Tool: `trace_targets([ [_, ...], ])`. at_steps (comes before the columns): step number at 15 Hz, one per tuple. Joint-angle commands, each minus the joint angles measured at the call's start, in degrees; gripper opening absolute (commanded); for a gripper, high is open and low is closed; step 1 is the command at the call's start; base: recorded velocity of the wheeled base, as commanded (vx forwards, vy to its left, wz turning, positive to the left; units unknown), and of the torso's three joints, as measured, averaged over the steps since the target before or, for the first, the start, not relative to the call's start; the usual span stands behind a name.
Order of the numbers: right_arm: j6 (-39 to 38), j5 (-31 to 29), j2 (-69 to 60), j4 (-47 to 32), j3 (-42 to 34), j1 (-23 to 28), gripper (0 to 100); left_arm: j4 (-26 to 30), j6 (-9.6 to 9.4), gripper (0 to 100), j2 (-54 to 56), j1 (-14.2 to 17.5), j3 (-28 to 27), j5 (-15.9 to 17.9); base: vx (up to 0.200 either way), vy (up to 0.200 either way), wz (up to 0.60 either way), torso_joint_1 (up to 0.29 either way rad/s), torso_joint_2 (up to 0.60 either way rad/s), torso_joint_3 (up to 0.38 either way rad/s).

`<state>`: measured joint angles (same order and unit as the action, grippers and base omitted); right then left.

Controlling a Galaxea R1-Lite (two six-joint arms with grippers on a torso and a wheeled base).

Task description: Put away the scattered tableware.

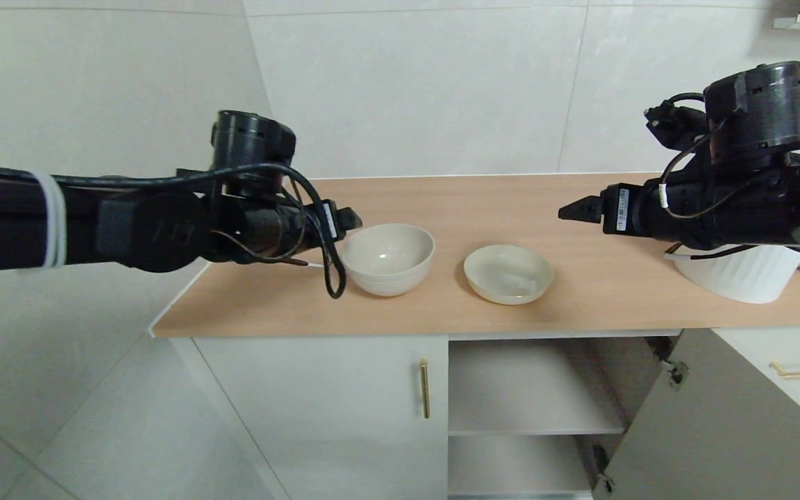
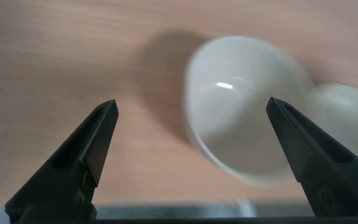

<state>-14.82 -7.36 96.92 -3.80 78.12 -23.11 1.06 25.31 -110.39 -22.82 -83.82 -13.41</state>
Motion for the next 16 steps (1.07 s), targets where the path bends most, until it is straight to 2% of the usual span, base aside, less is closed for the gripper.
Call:
trace_targets([
  [1,0.1,0.0,-0.1,-0.1,-0.2,-0.1,100,0.0,-0.61,100,-6.8,-1.5,-2.5,-2.8,0.000,0.000,0.00,0.000,0.00,0.000],
  [9,0.1,0.0,-0.6,0.0,-0.6,-0.1,100,-0.4,-0.35,100,-9.0,-1.7,-3.4,-3.5,0.000,0.000,0.00,0.000,0.00,0.000],
  [10,0.1,0.0,-0.5,0.0,-0.6,-0.1,100,-0.4,-0.26,0,-9.0,-1.7,-3.4,-3.5,0.000,0.000,0.00,0.000,0.00,0.000],
  [16,0.2,0.0,1.6,0.0,-0.4,-0.1,100,-0.3,0.00,0,-5.5,-2.0,-2.6,-3.6,0.000,0.000,0.00,0.000,0.00,0.000],
])
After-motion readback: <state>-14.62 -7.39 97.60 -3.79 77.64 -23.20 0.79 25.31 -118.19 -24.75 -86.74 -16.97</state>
